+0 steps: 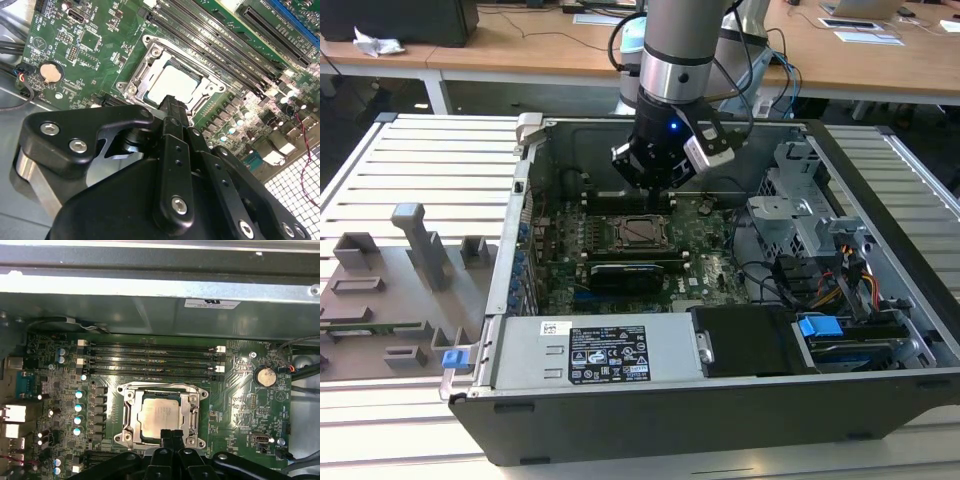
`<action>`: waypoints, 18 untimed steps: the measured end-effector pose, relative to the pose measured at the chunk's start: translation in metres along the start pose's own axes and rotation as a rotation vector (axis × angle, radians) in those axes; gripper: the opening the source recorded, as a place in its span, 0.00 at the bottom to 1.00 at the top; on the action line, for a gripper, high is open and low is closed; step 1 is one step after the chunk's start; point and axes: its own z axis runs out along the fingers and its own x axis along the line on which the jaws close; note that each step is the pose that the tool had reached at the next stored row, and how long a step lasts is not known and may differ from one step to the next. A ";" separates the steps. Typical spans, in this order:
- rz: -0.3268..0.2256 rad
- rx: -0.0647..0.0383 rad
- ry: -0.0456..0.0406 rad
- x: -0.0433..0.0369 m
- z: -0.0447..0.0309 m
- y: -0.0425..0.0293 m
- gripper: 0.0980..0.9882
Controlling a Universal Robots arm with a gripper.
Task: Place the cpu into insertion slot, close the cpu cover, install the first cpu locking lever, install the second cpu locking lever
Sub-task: 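Install the second cpu locking lever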
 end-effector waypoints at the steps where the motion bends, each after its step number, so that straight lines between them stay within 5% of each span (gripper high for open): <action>1: 0.000 0.000 0.0000 0.0000 0.0000 0.0000 0.01; 8: 0.000 0.001 0.0014 -0.0094 -0.0004 -0.0005 0.01; 12: 0.000 0.002 0.0050 -0.0234 -0.0009 -0.0012 0.01; 18: 0.000 0.002 0.0050 -0.0235 -0.0010 -0.0066 0.01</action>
